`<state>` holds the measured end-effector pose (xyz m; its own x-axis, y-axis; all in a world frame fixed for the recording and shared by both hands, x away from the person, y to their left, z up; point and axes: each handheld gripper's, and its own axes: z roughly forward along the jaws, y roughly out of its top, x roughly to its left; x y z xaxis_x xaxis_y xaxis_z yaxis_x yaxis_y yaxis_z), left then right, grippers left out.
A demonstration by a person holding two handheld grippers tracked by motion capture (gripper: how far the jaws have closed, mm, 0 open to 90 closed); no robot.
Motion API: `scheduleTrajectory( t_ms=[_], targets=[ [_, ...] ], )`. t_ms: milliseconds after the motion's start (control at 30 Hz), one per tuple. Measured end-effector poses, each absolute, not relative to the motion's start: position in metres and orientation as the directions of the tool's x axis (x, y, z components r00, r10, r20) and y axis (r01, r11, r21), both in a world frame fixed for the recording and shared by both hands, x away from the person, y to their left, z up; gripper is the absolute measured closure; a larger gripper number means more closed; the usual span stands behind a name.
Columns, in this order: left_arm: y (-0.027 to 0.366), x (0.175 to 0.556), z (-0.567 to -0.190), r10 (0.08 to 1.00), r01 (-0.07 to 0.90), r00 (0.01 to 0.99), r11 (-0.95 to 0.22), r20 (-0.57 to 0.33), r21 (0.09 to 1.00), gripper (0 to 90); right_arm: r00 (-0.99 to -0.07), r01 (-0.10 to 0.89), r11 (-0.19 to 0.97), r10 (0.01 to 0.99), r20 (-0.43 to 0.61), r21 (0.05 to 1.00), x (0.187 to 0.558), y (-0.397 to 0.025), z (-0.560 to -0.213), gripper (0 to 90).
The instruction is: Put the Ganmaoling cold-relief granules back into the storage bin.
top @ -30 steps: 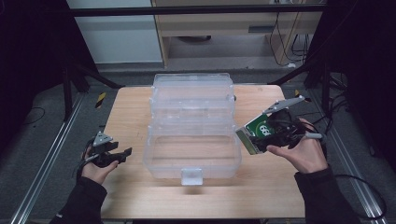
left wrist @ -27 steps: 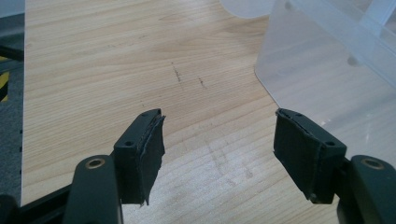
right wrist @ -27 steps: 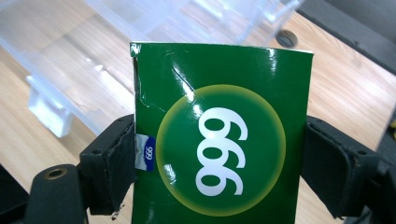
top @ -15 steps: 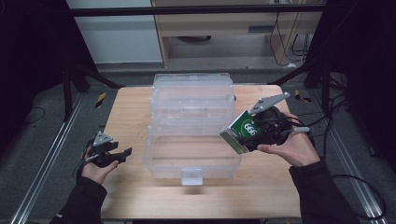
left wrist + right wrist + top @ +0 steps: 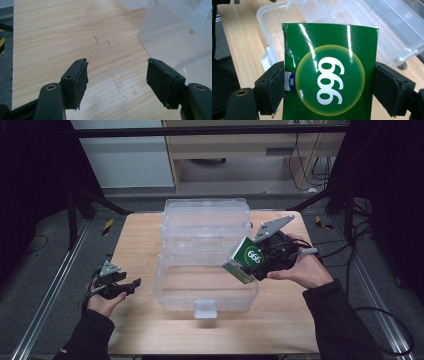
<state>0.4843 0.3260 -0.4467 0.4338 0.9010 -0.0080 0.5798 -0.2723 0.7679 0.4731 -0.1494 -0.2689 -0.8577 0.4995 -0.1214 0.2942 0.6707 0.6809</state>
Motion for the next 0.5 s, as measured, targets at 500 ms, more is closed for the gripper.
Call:
scheduleTrajectory(
  t_ms=[500],
  targets=[
    [0.327, 0.485, -0.447, 0.901, 0.580, 0.433, -0.273, -0.006, 0.767, 32.3, -0.930, 0.171, 0.762, 0.333, -0.152, 0.625, 0.493, -0.132, -0.274, 18.6]
  ],
)
